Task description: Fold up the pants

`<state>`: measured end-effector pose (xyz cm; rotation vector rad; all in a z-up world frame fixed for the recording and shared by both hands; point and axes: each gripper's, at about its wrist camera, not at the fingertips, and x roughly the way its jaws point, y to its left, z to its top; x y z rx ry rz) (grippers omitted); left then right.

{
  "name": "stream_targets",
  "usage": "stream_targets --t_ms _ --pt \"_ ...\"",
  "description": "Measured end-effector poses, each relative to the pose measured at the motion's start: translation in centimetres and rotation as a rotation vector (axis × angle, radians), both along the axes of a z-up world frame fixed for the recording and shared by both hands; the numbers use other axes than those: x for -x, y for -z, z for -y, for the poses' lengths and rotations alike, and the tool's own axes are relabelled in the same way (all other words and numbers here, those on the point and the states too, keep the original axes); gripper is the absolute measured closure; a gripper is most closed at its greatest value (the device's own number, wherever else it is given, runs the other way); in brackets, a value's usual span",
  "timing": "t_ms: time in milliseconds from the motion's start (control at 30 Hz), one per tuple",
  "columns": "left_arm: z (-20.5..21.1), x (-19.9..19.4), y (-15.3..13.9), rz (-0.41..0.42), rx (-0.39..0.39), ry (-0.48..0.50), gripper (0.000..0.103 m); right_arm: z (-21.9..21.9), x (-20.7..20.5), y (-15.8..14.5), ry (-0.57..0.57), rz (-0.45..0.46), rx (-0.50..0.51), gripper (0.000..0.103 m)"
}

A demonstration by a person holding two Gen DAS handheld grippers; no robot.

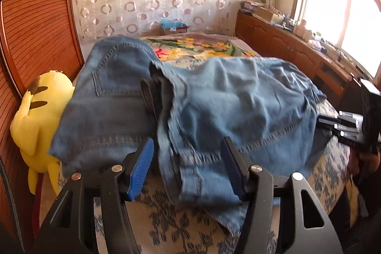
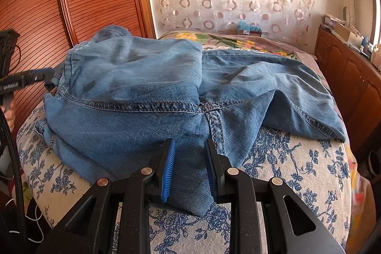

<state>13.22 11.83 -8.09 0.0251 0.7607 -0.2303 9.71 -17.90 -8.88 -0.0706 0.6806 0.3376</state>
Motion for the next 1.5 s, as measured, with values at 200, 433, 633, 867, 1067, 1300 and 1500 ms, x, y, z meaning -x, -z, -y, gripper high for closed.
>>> stream_targets --t_ms 200,433,633,867,1067,1300,1500 --pt "0.4 1.1 2.2 -0.039 -0.016 0.006 0.044 -0.2 -0.5 -1.0 -0.017 0.015 0.005 0.064" --pt "0.1 1.0 3.5 -0.072 0.01 0.0 0.06 -1.7 -2.8 -0.9 -0.039 -0.015 0.02 0.063" --pt "0.7 1.7 3.0 -0.047 -0.012 0.028 0.08 -2.2 -4.4 -0.1 -0.042 -0.053 0.039 0.063" --pt "0.7 2.9 1.1 0.015 0.018 0.043 0.088 -2.4 -5.0 0.4 -0.06 -0.08 0.033 0.067" --pt "0.2 3.9 -0.5 0.042 0.065 0.046 0.089 -1.3 -5.0 0.3 -0.069 -0.069 0.006 0.093" --pt "1.5 6.4 -0.6 0.034 0.071 0.093 0.09 1.0 -3.4 -1.7 -0.064 -0.01 -0.053 0.097" --pt "1.9 7.3 1.1 -0.017 0.058 0.082 0.09 2.2 -2.9 -0.8 -0.038 -0.034 -0.032 0.1"
